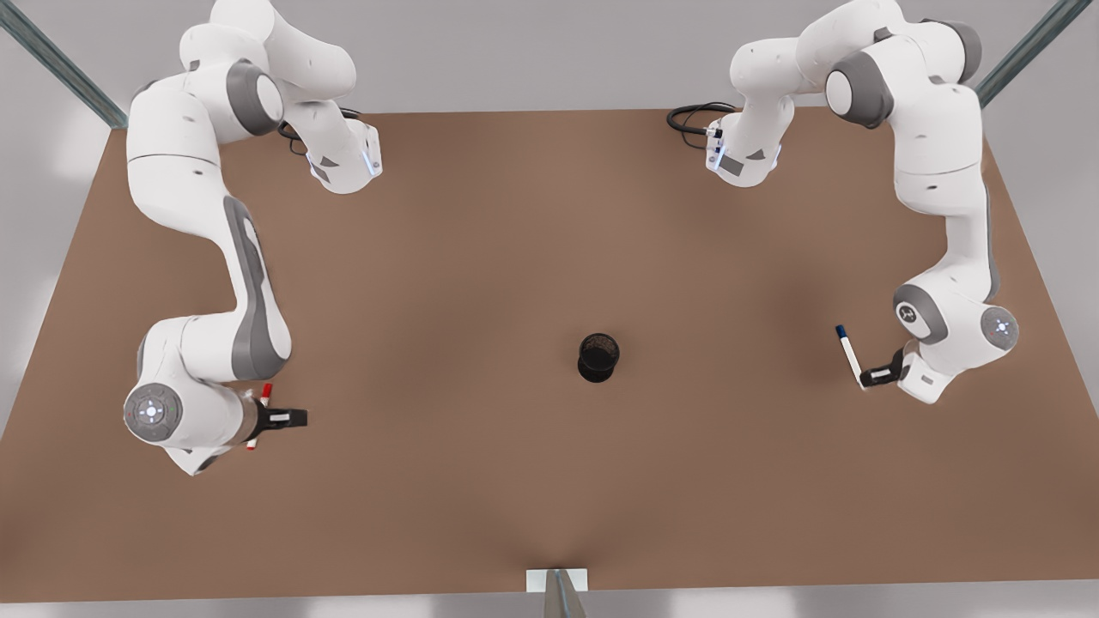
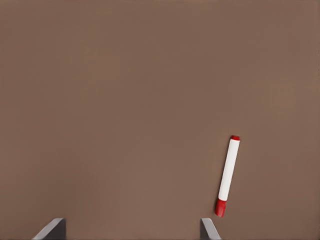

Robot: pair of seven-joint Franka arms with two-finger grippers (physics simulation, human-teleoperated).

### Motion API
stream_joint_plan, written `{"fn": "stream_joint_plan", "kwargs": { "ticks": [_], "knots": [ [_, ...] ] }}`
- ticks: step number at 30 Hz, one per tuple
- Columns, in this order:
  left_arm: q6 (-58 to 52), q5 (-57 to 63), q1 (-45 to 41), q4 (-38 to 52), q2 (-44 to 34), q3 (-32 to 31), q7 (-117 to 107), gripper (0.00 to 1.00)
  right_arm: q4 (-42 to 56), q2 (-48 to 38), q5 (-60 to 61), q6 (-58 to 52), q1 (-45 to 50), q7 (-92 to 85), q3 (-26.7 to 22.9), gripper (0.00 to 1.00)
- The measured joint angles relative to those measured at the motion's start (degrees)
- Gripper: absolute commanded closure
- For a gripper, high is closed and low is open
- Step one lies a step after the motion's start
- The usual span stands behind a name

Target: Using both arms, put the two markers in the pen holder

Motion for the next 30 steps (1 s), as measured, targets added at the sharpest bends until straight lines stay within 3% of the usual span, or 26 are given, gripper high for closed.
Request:
{"fn": "stream_joint_plan", "kwargs": {
  "ticks": [6, 8, 18, 21, 30],
  "knots": [
    [1.4, 0.0, -0.2, -2.3, 0.1, 0.2, 1.7, 0.41, 0.7, 7.8, -0.1, 7.4, -4.5, -3.5, -2.5, 0.0],
    [1.9, 0.0, -0.2, -2.6, 0.1, 0.2, 2.1, 0.49, 0.6, 8.4, 0.5, 8.8, -5.9, -5.0, -2.5, 0.01],
    [3.7, -0.1, 0.0, -2.7, 0.9, 0.2, 3.5, 0.56, -2.7, 12.1, 1.8, 12.3, -9.8, -11.1, -2.5, 0.18],
    [4.0, -0.1, -0.1, -2.7, 1.2, 0.2, 3.7, 0.58, -6.4, 12.0, 1.5, 14.9, -10.3, -12.4, -2.3, 0.19],
    [4.3, 0.0, -0.1, -2.7, 1.2, 0.2, 3.9, 0.71, -7.4, 11.8, 0.7, 18.6, -10.3, -15.5, -2.2, 0.5]
  ]
}}
